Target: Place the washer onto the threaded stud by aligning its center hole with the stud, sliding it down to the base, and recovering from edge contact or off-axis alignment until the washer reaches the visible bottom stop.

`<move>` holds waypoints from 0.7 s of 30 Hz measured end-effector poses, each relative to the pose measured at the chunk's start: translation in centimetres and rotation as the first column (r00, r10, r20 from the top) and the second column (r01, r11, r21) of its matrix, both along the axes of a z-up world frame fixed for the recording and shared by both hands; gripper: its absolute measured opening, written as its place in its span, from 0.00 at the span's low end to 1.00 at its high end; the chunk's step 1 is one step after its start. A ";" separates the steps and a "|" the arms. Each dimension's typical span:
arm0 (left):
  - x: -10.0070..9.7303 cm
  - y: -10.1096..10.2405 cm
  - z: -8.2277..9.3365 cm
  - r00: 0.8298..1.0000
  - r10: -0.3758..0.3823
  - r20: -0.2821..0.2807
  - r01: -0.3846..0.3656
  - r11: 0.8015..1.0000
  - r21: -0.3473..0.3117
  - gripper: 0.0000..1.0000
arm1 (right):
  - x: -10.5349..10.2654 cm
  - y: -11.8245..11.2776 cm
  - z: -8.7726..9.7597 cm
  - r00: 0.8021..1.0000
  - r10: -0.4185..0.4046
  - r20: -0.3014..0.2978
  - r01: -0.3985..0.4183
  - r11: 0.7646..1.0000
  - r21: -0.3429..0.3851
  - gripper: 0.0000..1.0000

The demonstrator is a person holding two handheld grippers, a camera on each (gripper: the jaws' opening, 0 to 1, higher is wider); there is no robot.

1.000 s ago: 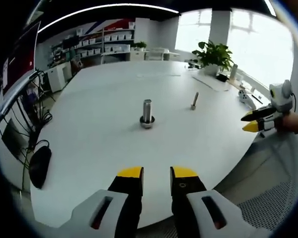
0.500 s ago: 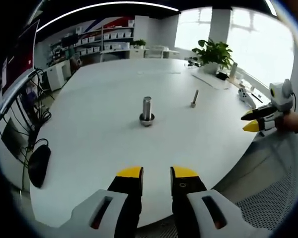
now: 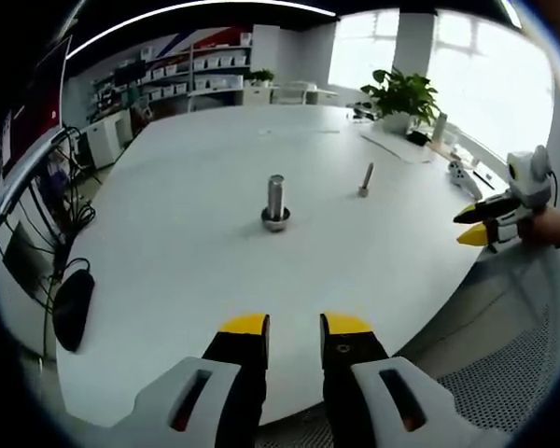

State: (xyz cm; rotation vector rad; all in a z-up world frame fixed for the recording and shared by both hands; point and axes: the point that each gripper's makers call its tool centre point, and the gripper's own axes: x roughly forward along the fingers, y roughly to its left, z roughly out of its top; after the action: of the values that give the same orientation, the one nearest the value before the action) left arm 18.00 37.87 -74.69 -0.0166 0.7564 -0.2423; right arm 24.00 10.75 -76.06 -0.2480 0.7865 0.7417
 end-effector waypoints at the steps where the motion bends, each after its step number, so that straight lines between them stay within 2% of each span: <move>1: 0.0 0.0 0.0 1.000 0.001 0.000 -0.001 1.000 -0.002 0.19 | 0.0 0.0 0.0 1.000 0.000 -0.001 0.000 1.000 -0.001 0.38; 21: 0.0 0.2 0.1 1.000 0.008 0.001 -0.008 1.000 0.001 0.18 | -0.3 0.1 -0.4 1.000 0.020 -0.012 -0.020 1.000 -0.021 0.38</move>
State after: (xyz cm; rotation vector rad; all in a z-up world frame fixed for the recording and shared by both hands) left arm 17.99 38.06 -74.61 -0.0188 0.7556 -0.2340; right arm 23.69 10.83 -76.47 -0.2710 0.8048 0.7545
